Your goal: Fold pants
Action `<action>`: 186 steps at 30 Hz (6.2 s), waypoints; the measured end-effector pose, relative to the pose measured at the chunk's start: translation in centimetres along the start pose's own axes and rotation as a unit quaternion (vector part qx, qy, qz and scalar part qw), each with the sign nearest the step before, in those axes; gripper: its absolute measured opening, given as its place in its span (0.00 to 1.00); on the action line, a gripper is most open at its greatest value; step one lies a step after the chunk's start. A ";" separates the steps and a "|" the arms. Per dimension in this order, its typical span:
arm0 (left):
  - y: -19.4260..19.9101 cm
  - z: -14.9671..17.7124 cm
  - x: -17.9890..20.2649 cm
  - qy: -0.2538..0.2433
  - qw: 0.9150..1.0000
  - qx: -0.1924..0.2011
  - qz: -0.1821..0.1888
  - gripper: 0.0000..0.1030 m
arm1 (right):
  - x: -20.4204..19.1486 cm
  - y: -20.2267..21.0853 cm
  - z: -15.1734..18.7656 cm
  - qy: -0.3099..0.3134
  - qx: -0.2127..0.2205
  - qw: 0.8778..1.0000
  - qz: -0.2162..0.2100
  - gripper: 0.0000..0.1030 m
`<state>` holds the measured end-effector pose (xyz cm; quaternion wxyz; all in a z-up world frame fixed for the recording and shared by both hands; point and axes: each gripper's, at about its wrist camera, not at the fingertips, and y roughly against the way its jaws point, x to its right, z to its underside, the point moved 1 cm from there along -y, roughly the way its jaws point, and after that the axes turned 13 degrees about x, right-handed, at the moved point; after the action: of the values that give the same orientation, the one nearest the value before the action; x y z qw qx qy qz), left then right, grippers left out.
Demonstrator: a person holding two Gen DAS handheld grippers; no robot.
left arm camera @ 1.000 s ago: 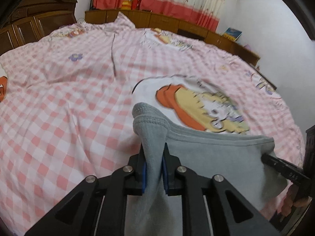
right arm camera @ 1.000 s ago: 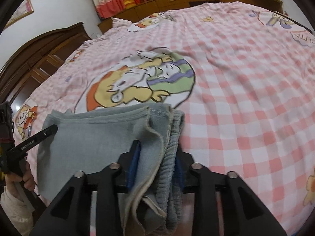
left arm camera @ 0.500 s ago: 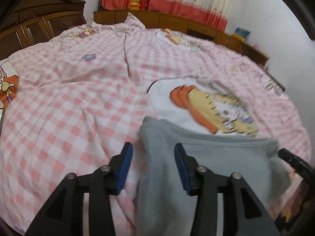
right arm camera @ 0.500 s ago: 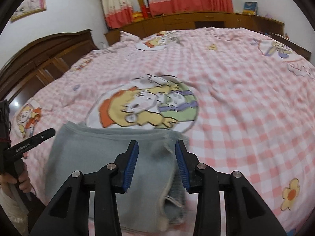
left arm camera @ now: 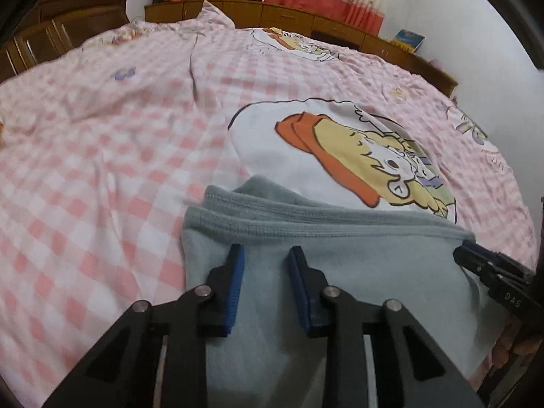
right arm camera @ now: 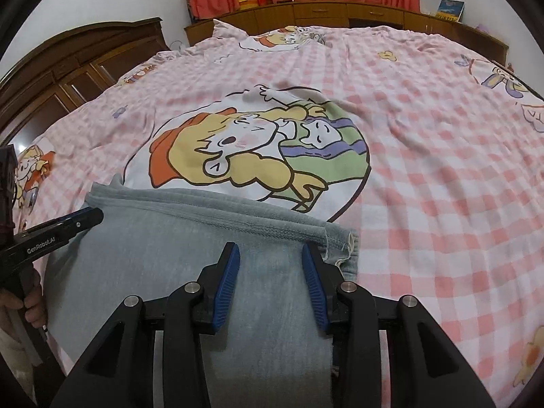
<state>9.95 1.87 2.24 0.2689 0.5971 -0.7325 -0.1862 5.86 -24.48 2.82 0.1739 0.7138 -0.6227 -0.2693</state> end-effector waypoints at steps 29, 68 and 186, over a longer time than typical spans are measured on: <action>9.5 6.7 -0.5 0.005 1.000 -0.013 -0.004 0.41 | -1.7 6.7 5.1 0.041 -0.025 0.999 0.017 0.39; 8.9 6.7 -2.2 0.066 0.998 -0.014 0.018 0.57 | -3.5 5.9 5.9 0.019 -0.052 0.998 -0.003 0.48; 4.6 3.6 12.4 -0.014 0.992 -0.028 0.119 0.48 | 5.3 6.0 2.3 -0.102 -0.001 0.995 0.007 0.59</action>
<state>2.42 -9.39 4.24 0.2956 0.4950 -0.7967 -0.1811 0.18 -30.44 3.60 0.1123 0.6781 -0.6417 -0.3403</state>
